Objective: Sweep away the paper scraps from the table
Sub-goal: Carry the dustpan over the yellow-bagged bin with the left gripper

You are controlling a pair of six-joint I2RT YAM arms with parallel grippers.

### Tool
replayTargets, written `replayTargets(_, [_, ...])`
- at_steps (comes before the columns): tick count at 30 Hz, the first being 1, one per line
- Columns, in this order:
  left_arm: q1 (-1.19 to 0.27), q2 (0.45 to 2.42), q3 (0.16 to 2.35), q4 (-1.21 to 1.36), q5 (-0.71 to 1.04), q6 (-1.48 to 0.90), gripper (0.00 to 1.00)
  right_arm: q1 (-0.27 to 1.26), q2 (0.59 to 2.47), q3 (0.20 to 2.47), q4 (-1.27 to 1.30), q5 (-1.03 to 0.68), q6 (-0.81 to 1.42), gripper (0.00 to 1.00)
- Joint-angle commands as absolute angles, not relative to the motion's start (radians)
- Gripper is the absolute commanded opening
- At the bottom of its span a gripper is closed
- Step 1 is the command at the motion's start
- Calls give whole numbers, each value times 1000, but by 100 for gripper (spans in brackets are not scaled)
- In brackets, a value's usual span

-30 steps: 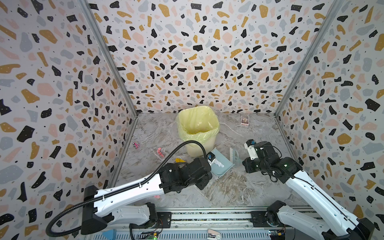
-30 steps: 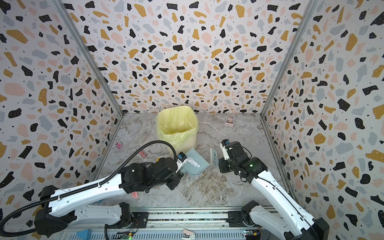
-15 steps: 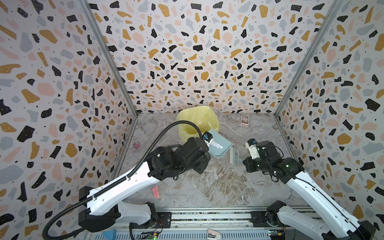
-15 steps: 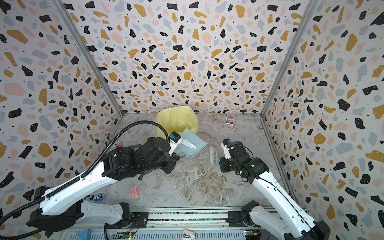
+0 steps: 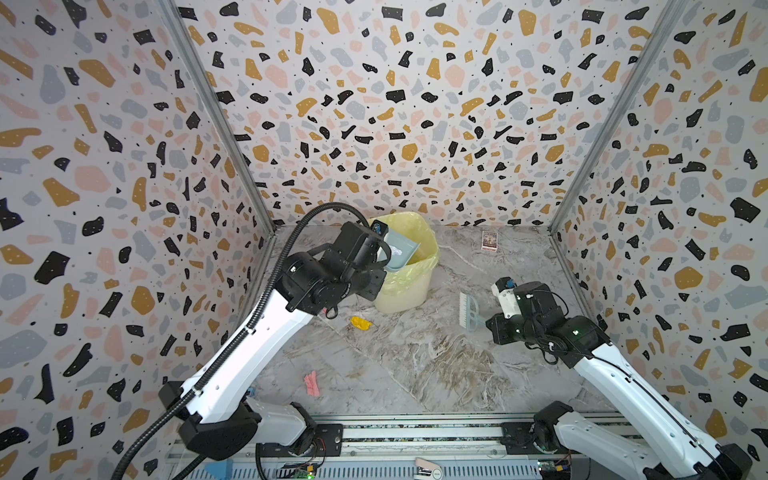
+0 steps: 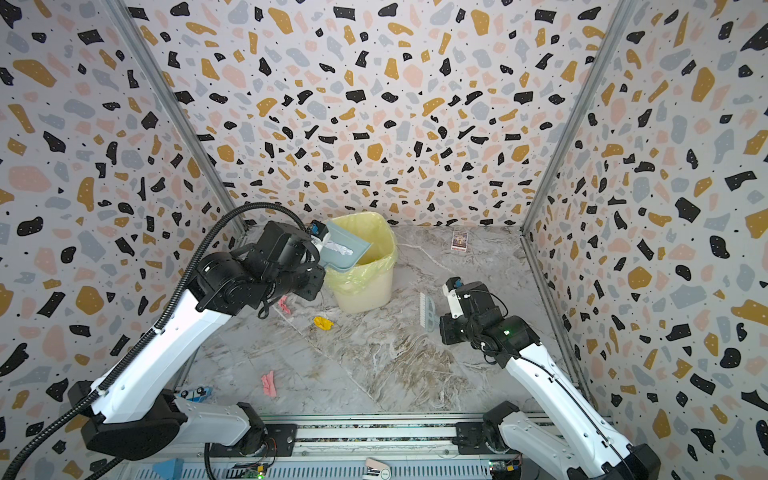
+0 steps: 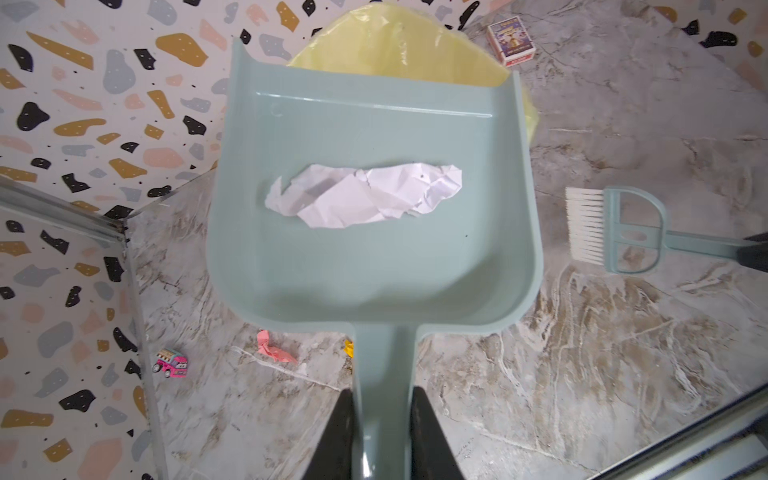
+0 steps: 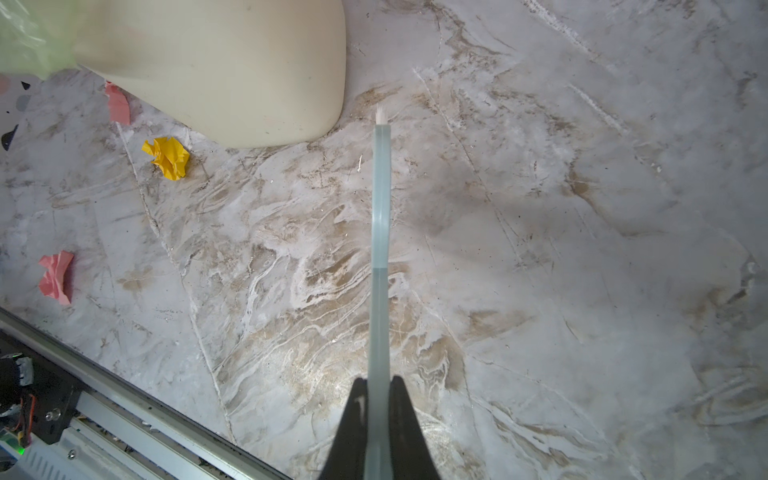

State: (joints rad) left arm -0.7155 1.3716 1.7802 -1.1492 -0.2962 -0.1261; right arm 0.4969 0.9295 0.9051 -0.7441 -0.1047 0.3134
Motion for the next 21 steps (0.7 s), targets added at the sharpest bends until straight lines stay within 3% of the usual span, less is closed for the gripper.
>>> replayTargets(1, [-661, 1398, 1817, -1146, -307, -46, 0, 488, 922, 905, -730, -118, 296, 0])
replayTargets(21, [-648, 1617, 1940, -1199, -598, 115, 0, 419, 991, 939, -719, -207, 233, 0])
